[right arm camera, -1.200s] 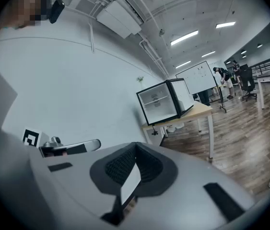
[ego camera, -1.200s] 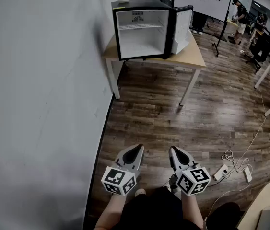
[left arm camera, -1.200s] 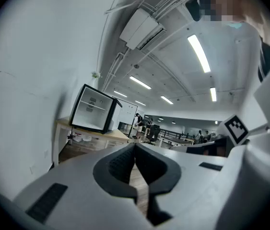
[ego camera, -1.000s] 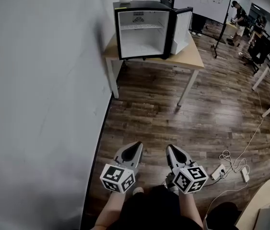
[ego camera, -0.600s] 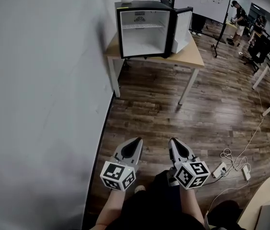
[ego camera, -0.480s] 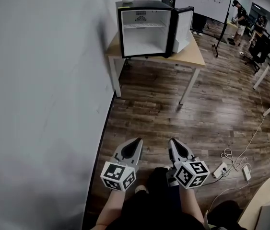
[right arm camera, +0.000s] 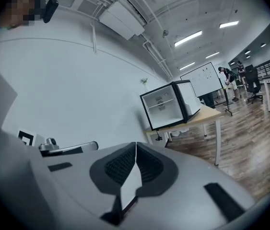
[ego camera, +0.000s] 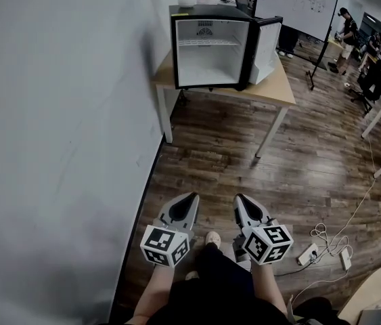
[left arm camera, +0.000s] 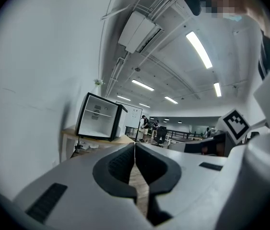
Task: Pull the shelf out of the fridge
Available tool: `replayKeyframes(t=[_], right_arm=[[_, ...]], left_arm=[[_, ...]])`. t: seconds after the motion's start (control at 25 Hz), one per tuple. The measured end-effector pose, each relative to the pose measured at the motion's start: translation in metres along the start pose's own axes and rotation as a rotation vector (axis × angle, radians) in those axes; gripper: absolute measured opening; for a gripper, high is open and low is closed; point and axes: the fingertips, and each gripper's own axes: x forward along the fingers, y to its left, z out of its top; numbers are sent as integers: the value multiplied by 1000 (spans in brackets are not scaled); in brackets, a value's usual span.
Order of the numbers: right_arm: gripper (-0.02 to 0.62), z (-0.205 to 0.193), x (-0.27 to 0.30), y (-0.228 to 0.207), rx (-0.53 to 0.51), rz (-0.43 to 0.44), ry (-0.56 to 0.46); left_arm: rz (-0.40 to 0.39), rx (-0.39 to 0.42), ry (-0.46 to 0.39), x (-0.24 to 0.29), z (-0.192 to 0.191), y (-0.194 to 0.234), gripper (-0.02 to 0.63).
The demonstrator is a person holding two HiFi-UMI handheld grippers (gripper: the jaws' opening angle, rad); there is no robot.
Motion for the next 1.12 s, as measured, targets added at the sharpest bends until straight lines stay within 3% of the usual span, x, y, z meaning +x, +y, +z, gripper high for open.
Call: replayKeyframes(t=[1.12], right_arm=[[-8,60,132,-116,31,71,26]], left_arm=[[48,-4,33,177,16,59,6]])
